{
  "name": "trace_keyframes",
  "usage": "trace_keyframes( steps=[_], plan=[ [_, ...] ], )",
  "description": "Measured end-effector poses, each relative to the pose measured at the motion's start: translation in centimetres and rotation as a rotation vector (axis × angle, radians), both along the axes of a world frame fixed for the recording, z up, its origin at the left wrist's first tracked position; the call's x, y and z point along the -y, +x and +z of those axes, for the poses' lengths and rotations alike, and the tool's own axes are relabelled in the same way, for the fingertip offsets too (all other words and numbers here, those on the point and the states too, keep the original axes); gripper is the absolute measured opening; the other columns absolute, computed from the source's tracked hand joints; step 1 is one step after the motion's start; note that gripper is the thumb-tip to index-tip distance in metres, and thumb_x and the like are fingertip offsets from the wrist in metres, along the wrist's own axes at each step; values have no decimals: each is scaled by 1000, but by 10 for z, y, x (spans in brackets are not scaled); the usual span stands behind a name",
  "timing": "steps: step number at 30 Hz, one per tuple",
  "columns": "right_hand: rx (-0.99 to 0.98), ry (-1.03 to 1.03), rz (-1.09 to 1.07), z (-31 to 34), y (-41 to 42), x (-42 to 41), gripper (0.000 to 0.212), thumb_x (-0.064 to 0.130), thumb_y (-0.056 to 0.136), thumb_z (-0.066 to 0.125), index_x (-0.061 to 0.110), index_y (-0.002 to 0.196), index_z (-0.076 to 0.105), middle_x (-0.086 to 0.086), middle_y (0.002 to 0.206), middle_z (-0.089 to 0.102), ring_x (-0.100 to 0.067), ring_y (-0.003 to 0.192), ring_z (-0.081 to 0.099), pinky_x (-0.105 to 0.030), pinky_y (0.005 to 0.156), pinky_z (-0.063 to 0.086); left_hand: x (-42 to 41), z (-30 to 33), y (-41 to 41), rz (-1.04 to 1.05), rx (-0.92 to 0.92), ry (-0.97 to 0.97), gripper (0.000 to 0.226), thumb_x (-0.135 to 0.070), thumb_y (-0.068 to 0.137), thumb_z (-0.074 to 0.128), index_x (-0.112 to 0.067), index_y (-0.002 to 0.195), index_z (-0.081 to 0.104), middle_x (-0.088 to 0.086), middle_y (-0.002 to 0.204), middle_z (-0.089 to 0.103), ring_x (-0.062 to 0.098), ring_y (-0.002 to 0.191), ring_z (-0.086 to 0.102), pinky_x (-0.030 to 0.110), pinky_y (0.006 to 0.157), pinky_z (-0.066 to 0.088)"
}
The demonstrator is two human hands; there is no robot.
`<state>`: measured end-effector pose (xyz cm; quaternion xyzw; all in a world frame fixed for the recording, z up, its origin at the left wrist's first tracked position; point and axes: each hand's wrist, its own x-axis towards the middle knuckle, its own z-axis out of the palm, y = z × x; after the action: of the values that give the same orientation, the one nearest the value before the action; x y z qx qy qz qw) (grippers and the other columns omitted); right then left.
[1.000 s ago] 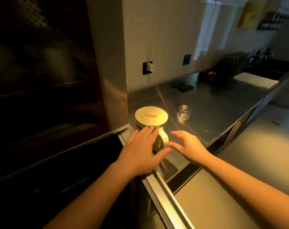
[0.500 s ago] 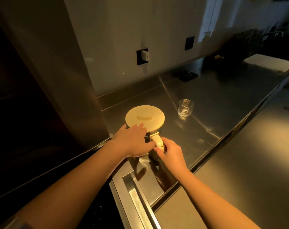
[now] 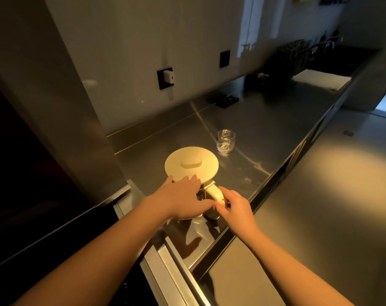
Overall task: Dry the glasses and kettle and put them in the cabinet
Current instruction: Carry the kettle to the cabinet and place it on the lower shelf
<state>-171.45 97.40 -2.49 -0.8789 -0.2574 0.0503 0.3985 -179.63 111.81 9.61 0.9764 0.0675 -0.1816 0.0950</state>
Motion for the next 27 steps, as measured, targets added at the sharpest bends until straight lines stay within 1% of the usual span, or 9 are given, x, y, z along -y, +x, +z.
trace_keyframes(
  steps=[5,7,9,11,14,19,22,24,27],
  plan=[
    [12,-13,-27,-1,-5,15,44,31,89,63,26,131,53,11,111,58,-5,98,54,-18,84,43,10,4,-7,-26,22,-99,65,-60,94,36,-23,147,26,2,152,32,28,140,29,49,114,24],
    [4,-29,-29,1,-5,17,52,36,88,63,24,136,48,9,115,57,-8,104,55,-18,86,43,4,1,-6,-26,59,-86,70,-65,90,38,-24,146,26,2,153,29,26,141,29,50,114,25],
    [-14,-28,-42,7,-1,15,71,46,85,64,23,145,35,4,131,51,-13,118,51,-25,95,42,-10,-5,-1,-35,86,54,86,-73,86,38,-23,151,12,3,161,9,28,147,13,55,118,13],
    [-24,15,-41,16,6,9,89,54,79,67,25,150,22,3,149,36,-16,133,39,-32,105,36,-25,-11,8,16,75,126,101,-77,81,41,-22,153,-2,7,162,-5,32,148,0,57,118,5],
    [-19,55,22,31,20,-6,100,56,72,72,32,150,14,6,157,19,-16,141,25,-37,110,29,-43,-16,23,105,50,156,116,-80,74,50,-18,152,-10,14,160,-9,36,147,-3,58,116,5],
    [-58,83,123,34,34,-23,108,53,64,81,34,148,17,9,155,22,-14,140,26,-36,109,30,-49,-27,41,182,-13,76,126,-79,64,62,-20,152,-6,16,160,-1,39,146,6,56,115,19],
    [-62,87,106,33,35,-24,108,51,64,82,32,148,18,8,155,21,-15,140,26,-35,109,30,-52,-34,44,228,-26,-11,127,-81,55,66,-26,150,4,13,155,18,35,139,28,51,108,38],
    [-64,76,92,34,34,-24,105,47,67,81,30,149,18,6,156,20,-16,140,26,-36,110,30,-54,-35,43,240,-10,-30,119,-79,56,67,-24,148,14,10,145,32,28,128,41,43,100,47],
    [-64,91,70,34,33,-25,103,48,68,79,26,149,20,5,156,22,-18,140,28,-36,109,32,-55,-35,44,244,46,-23,96,-69,69,68,-20,141,28,8,134,40,22,114,46,32,92,49]
  ],
)
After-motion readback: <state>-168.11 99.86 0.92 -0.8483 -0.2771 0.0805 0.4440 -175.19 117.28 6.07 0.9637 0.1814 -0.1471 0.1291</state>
